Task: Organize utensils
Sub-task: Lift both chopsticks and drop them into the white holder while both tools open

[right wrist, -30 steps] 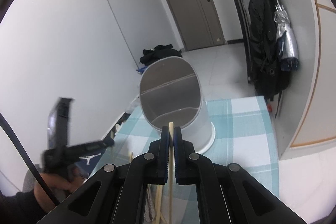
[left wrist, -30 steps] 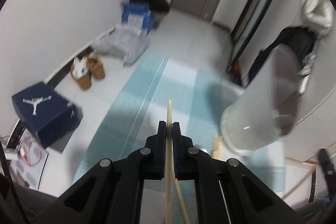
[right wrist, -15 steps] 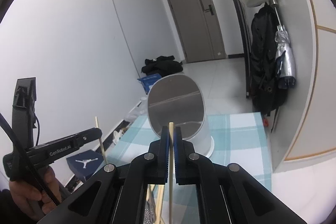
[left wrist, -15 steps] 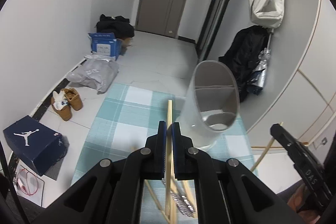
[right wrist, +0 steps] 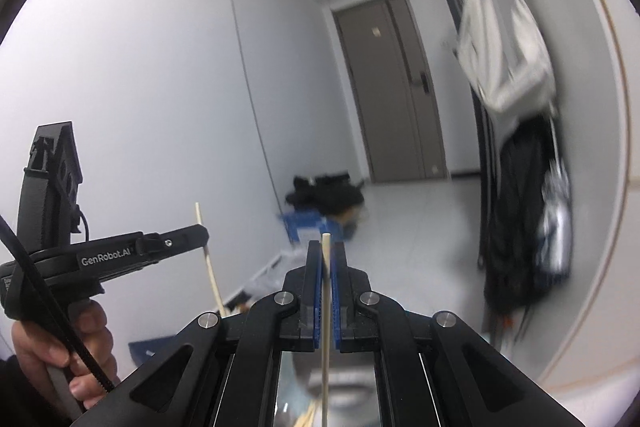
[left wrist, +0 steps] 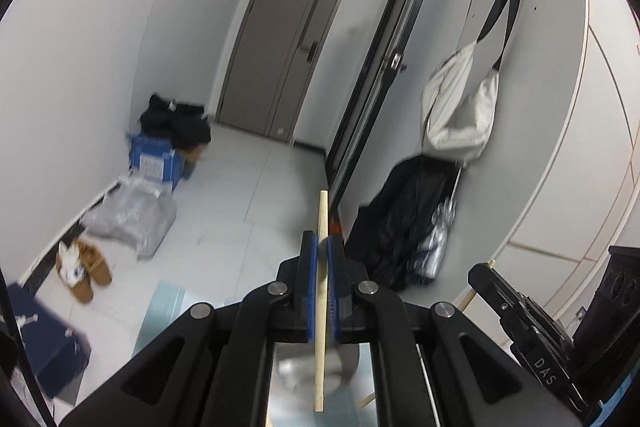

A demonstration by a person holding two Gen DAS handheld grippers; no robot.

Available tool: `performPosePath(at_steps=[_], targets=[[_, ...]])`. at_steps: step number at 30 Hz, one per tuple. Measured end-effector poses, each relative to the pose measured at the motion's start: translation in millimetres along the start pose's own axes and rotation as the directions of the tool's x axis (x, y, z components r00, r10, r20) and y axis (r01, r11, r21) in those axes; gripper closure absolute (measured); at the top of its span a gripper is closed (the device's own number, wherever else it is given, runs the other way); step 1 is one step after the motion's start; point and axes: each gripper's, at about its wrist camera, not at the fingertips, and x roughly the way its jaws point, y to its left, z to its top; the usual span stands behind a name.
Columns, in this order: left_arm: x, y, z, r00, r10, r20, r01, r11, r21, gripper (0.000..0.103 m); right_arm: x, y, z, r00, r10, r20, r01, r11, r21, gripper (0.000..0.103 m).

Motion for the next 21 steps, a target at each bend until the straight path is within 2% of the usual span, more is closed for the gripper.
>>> performPosePath(at_steps=[5, 8, 12, 21], targets=[[23.4, 0.0, 8.2, 0.999, 0.004, 0.046, -0.006, 0.998, 0.055, 0.101, 30.4, -4.7, 28.1, 0.998, 0.035, 0.056, -0.032, 0.998, -0.055, 0.1], [43.6, 3.6, 3.5, 0.999, -0.001, 0.049, -0.004, 0.995, 0.096, 0.101, 47.9, -10.3, 30.1, 0.997, 0.045, 0.07, -0.04, 0.997, -0.063, 0.1], [57.7, 7.6, -0.6, 0.999, -0.018, 0.04, 0.013, 0.991, 0.131, 0.101, 69.4, -26.1, 28.0, 0.995, 0.049, 0.089, -0.047, 0.998, -0.033, 0.1], [79.8, 6.6, -18.9, 0.996, -0.084, -0.032, 0.089, 0.975, 0.202, 0.101, 106.2, -50.0, -1.1, 0.996, 0.081, 0.033, -0.082, 0.997, 0.006, 0.1]])
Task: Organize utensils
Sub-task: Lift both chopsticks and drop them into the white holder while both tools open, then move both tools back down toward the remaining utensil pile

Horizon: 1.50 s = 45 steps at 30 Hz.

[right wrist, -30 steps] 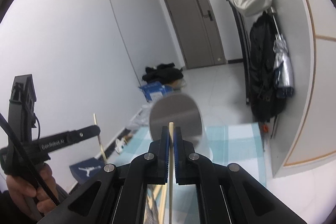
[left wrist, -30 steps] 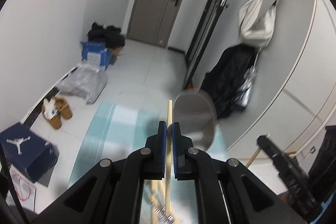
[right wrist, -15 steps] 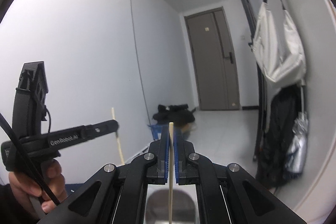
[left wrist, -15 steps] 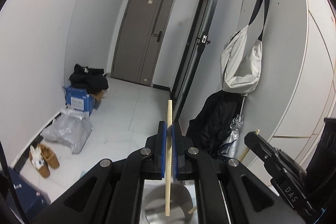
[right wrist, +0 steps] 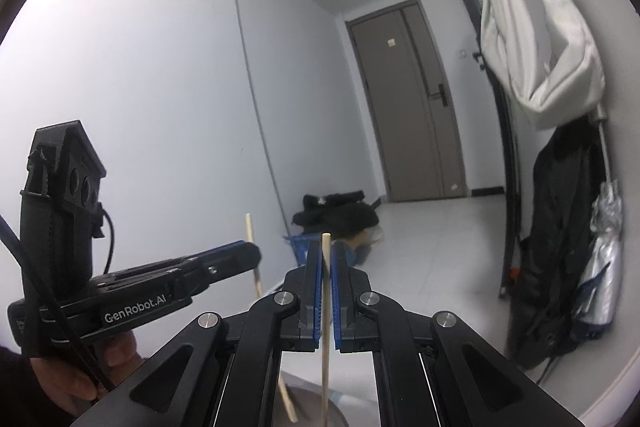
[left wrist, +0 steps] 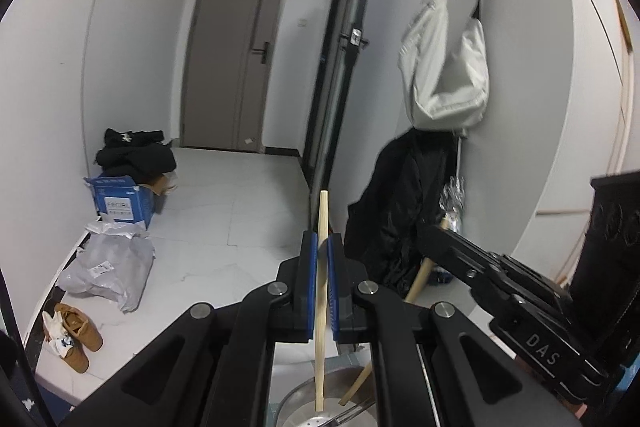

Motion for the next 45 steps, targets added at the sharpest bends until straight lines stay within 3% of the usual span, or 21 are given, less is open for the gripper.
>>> performPosePath(at_steps=[12, 21, 24, 27, 31, 34, 37, 40, 45], targets=[[13.6, -12.1, -15.9, 0.995, -0.05, -0.089, 0.055, 0.997, 0.062, 0.101, 15.5, -11.9, -34.1, 0.99, 0.034, -0.136, -0.034, 0.999, 0.003, 0.1], [14.0, -2.9, -17.4, 0.984, -0.091, -0.152, 0.089, 0.996, -0.019, 0.101, 19.3, -15.3, -45.4, 0.978, 0.048, -0.201, -0.045, 0.999, 0.018, 0.097], [10.1, -0.6, -14.7, 0.984, -0.069, -0.162, 0.064, 0.997, -0.038, 0.101, 18.8, -16.1, -45.7, 0.974, 0.059, -0.217, -0.053, 0.998, 0.032, 0.096], [3.1, 2.7, -11.7, 0.983, -0.044, -0.176, 0.034, 0.998, -0.06, 0.091, 12.1, -16.3, -43.8, 0.975, 0.042, -0.217, -0.034, 0.999, 0.041, 0.09], [-12.0, 7.2, -11.8, 0.986, 0.02, -0.165, -0.035, 0.996, -0.088, 0.065, -3.5, -18.6, -40.5, 0.978, 0.009, -0.208, 0.008, 0.997, 0.076, 0.077], [-25.4, 8.6, -12.9, 0.984, 0.072, -0.161, -0.089, 0.991, -0.101, 0.057, -16.9, -17.8, -40.5, 0.979, -0.016, -0.205, 0.038, 0.994, 0.102, 0.069], [-42.1, 10.2, -16.1, 0.98, 0.135, -0.146, -0.154, 0.98, -0.125, 0.038, -33.1, -10.6, -41.8, 0.979, -0.031, -0.201, 0.054, 0.992, 0.111, 0.06], [-62.4, 7.9, -20.0, 0.976, 0.185, -0.112, -0.199, 0.971, -0.133, 0.019, -49.4, 1.2, -41.5, 0.981, -0.036, -0.188, 0.056, 0.993, 0.105, 0.058], [-85.8, 1.7, -25.7, 0.964, 0.247, -0.096, -0.26, 0.953, -0.153, 0.014, -74.1, 23.6, -43.5, 0.984, -0.043, -0.173, 0.057, 0.995, 0.078, 0.047]])
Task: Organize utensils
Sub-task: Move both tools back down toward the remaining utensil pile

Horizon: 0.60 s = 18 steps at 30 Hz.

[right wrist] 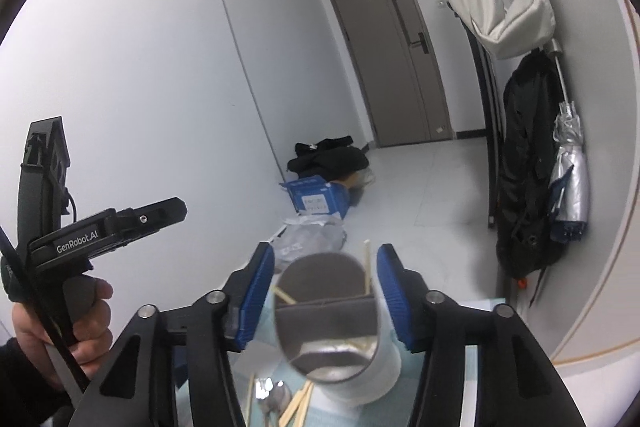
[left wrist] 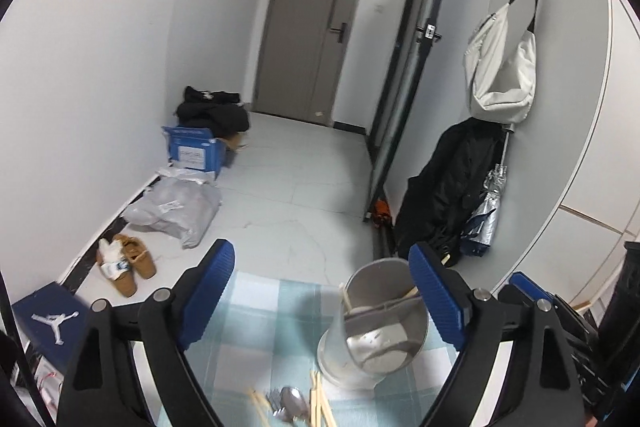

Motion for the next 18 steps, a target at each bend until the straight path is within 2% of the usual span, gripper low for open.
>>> performPosePath(at_steps=[3, 7, 11, 18], targets=[[-12.0, 0.7, -6.2, 0.999, 0.033, 0.02, -0.033, 0.999, -0.016, 0.007, -11.8, 12.5, -7.3, 1.0, 0.0, 0.006, 0.0, 1.0, -0.013, 0.042], [-27.6, 6.2, -17.2, 0.995, 0.086, 0.058, -0.084, 0.996, -0.037, 0.002, -27.6, 25.9, -19.3, 1.0, -0.007, 0.021, 0.007, 1.0, -0.015, 0.027], [-32.0, 13.9, -29.6, 0.991, 0.121, 0.065, -0.117, 0.991, -0.063, 0.001, -33.7, 34.4, -33.9, 1.0, -0.022, 0.015, 0.022, 1.0, -0.019, 0.024], [-26.4, 33.8, -64.6, 0.985, 0.17, 0.026, -0.169, 0.984, -0.064, 0.001, -32.1, 46.7, -58.7, 0.999, -0.035, -0.031, 0.034, 0.999, -0.03, 0.02]])
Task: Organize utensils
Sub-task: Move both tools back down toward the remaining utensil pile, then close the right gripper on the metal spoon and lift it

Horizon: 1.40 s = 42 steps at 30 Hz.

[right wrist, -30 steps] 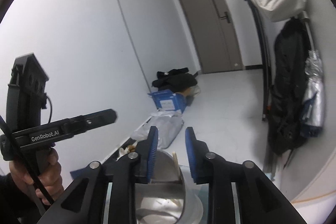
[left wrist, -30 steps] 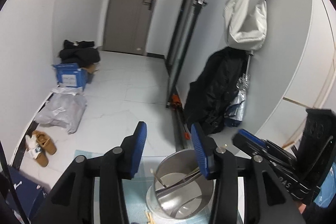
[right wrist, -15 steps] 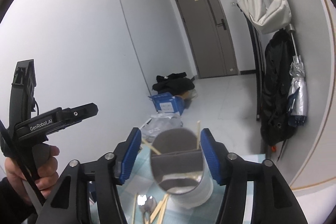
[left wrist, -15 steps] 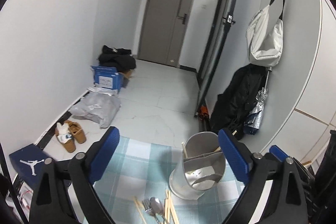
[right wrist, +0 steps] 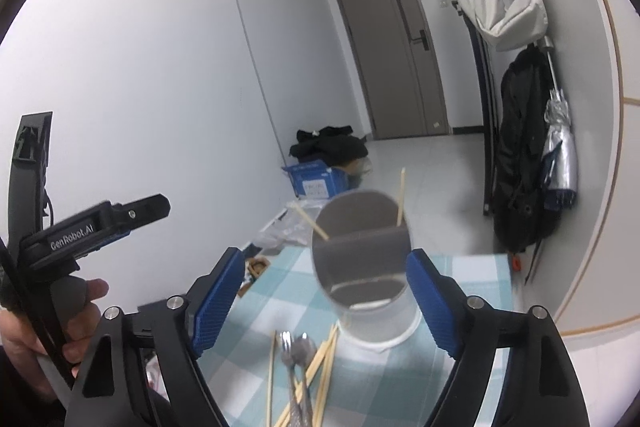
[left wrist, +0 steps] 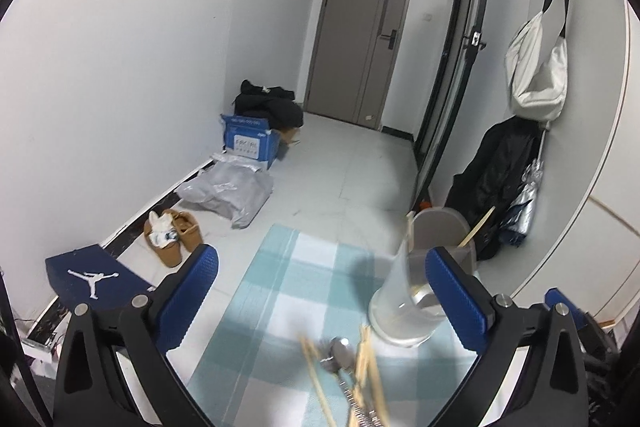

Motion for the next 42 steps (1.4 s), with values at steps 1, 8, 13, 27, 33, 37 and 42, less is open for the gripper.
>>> performPosePath(at_steps=[1, 8, 13, 27, 33, 37, 42], targets=[[0.0, 3.7, -5.3, 1.0, 0.006, -0.002, -0.006, 1.0, 0.001, 0.001, 0.8, 2.9, -4.3, 1.0, -0.002, -0.011, 0.002, 1.0, -0.005, 0.019], [26.8, 31.8, -38.6, 0.996, 0.002, -0.087, -0.006, 0.999, -0.044, 0.001, 22.2, 8.2, -34.1, 0.992, -0.036, -0.122, 0.032, 0.999, -0.041, 0.019], [41.3, 44.8, -54.9, 0.985, -0.009, -0.172, -0.003, 0.998, -0.068, 0.001, 43.2, 10.1, -53.4, 0.979, -0.054, -0.198, 0.044, 0.997, -0.058, 0.019], [63.2, 89.0, -54.7, 0.957, -0.021, -0.288, -0.045, 0.974, -0.221, 0.001, 140.1, 42.3, -95.3, 0.875, -0.029, -0.483, -0.054, 0.986, -0.156, 0.033], [66.5, 101.5, -51.9, 0.955, -0.043, -0.293, -0.044, 0.957, -0.286, 0.001, 175.2, 48.9, -102.2, 0.842, -0.001, -0.539, -0.102, 0.981, -0.162, 0.047], [69.6, 104.5, -51.5, 0.951, -0.057, -0.302, -0.041, 0.95, -0.309, 0.001, 192.6, 48.5, -108.0, 0.82, -0.004, -0.573, -0.12, 0.976, -0.179, 0.06], [69.0, 105.9, -50.3, 0.951, -0.064, -0.302, -0.038, 0.947, -0.319, 0.001, 195.4, 44.5, -113.2, 0.799, -0.039, -0.6, -0.113, 0.97, -0.215, 0.063]])
